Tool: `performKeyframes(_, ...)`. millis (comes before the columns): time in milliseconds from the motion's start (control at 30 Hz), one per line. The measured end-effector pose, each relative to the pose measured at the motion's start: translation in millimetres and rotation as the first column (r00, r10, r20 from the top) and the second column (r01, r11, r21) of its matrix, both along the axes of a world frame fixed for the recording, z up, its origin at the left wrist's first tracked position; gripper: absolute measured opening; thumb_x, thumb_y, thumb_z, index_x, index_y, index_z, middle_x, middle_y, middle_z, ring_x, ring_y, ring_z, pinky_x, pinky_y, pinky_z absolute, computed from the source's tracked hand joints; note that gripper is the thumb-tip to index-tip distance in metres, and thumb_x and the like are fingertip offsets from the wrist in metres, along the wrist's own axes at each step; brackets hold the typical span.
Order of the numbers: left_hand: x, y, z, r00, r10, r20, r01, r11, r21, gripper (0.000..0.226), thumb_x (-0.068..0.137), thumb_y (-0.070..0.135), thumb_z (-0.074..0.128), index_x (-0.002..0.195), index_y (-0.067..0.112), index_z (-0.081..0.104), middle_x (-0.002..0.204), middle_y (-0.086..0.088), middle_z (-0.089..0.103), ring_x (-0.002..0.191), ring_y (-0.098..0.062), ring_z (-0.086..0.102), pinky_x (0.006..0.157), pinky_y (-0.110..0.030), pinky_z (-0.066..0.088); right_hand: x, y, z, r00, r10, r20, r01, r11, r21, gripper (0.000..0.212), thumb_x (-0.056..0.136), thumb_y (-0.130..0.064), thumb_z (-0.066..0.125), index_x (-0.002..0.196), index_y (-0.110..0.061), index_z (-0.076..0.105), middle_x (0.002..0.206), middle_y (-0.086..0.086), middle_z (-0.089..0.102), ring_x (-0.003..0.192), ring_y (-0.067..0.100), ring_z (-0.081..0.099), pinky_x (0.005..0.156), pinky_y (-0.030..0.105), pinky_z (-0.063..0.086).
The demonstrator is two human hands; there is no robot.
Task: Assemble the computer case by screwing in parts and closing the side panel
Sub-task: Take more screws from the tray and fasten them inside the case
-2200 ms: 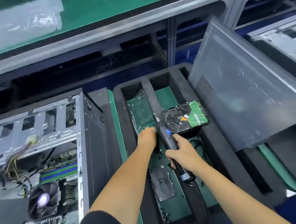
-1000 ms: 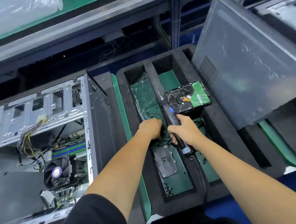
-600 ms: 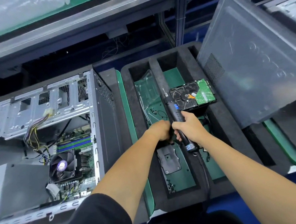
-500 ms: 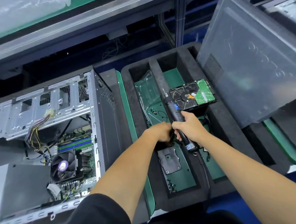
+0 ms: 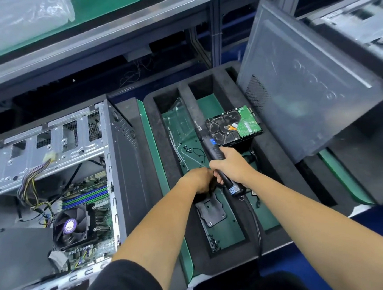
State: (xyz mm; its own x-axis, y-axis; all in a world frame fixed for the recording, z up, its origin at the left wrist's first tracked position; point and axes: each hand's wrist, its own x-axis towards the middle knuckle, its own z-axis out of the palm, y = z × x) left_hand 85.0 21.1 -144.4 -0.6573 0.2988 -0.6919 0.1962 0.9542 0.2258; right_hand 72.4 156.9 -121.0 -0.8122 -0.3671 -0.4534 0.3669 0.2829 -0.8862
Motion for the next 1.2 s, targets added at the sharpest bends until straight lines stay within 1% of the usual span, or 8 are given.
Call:
performKeyframes(133,0.1,-2.9,8.5,0.994,0.097,0.047,-0.1,0.992,0.076,0.035,0.073,0.004,0.073,0.105,0.015,0.061,0.106,-0.003,0.062,0.097,-0.025,0.058,0.086,-0.036,0.049,0.6,0.6,7.1,0.999,0.036,0.009,-0.036,0.998,0.042,0.013,0.079,-0.008,0.062,0.085,-0.008,0.05,0.056,0.01,0.059,0.04,0.023,0.053,0.042,0.03,0.046)
performKeyframes(267,-4.0,-7.5,20.6,0.998,0.042,0.04,-0.047,0.99,0.135,0.02,0.071,-0.002,0.067,0.072,0.018,0.064,0.083,-0.002,0.067,0.082,-0.022,0.058,0.078,-0.031,0.047,2.9,14.6,29.4,0.989,0.122,0.088,-0.125,0.992,0.031,0.011,0.083,-0.001,0.059,0.085,-0.006,0.049,0.059,0.012,0.055,0.041,0.022,0.051,0.041,0.027,0.044)
performKeyframes(567,-19.2,-10.7,79.9,1.0,0.008,-0.021,-0.003,0.977,0.211,0.014,0.082,0.001,0.065,0.093,0.007,0.073,0.091,-0.007,0.071,0.068,-0.006,0.054,0.058,-0.007,0.04,-24.9,75.8,89.2,0.996,0.093,0.005,-0.093,0.995,-0.025,0.013,0.087,0.002,0.055,0.085,-0.006,0.045,0.054,0.009,0.054,0.042,0.023,0.049,0.041,0.027,0.043)
performKeyframes(667,-31.7,-1.8,106.5,0.998,0.03,-0.058,-0.015,0.969,0.246,0.014,0.084,0.002,0.063,0.087,0.013,0.072,0.082,0.005,0.069,0.071,-0.003,0.056,0.065,-0.011,0.041,-30.6,84.7,91.3,0.999,0.027,-0.022,-0.027,1.0,-0.013,0.014,0.083,-0.002,0.058,0.081,-0.008,0.045,0.053,0.009,0.054,0.04,0.023,0.05,0.041,0.027,0.043)
performKeyframes(767,-41.3,18.2,120.8,0.991,0.067,-0.115,-0.029,0.954,0.298,0.017,0.086,0.004,0.062,0.081,0.02,0.068,0.073,0.017,0.062,0.066,0.006,0.053,0.062,-0.004,0.038,-31.2,89.9,88.9,0.998,-0.02,-0.058,0.022,1.0,0.018,0.016,0.079,-0.005,0.062,0.077,-0.01,0.047,0.053,0.008,0.054,0.04,0.023,0.051,0.042,0.028,0.044)
performKeyframes(900,-45.6,42.5,116.9,0.965,0.162,-0.206,-0.07,0.917,0.392,0.017,0.087,0.004,0.06,0.082,0.018,0.067,0.075,0.015,0.061,0.068,0.003,0.052,0.062,-0.005,0.036,-33.7,97.3,87.8,0.987,-0.067,-0.143,0.078,0.995,0.069,0.018,0.078,-0.013,0.067,0.072,-0.014,0.05,0.056,0.007,0.056,0.046,0.025,0.053,0.047,0.031,0.047)
performKeyframes(1067,-41.5,77.9,95.9,0.975,0.164,-0.148,-0.097,0.92,0.381,0.018,0.087,0.002,0.059,0.079,0.018,0.064,0.082,0.006,0.063,0.078,-0.01,0.054,0.073,-0.021,0.039,-39.5,103.1,87.3,0.977,-0.111,-0.183,0.132,0.986,0.105,0.021,0.075,-0.016,0.07,0.079,-0.011,0.051,0.066,0.011,0.056,0.054,0.026,0.056,0.056,0.036,0.047)
performKeyframes(1200,-33.6,105.6,75.9,0.971,0.227,-0.074,-0.173,0.883,0.436,0.014,0.086,-0.003,0.056,0.088,0.006,0.066,0.077,0.013,0.059,0.071,-0.001,0.051,0.063,-0.001,0.036,-40.4,106.5,85.2,0.977,-0.088,-0.194,0.117,0.983,0.145,0.025,0.072,-0.022,0.07,0.08,-0.011,0.049,0.071,0.013,0.056,0.06,0.027,0.053,0.063,0.039,0.047)
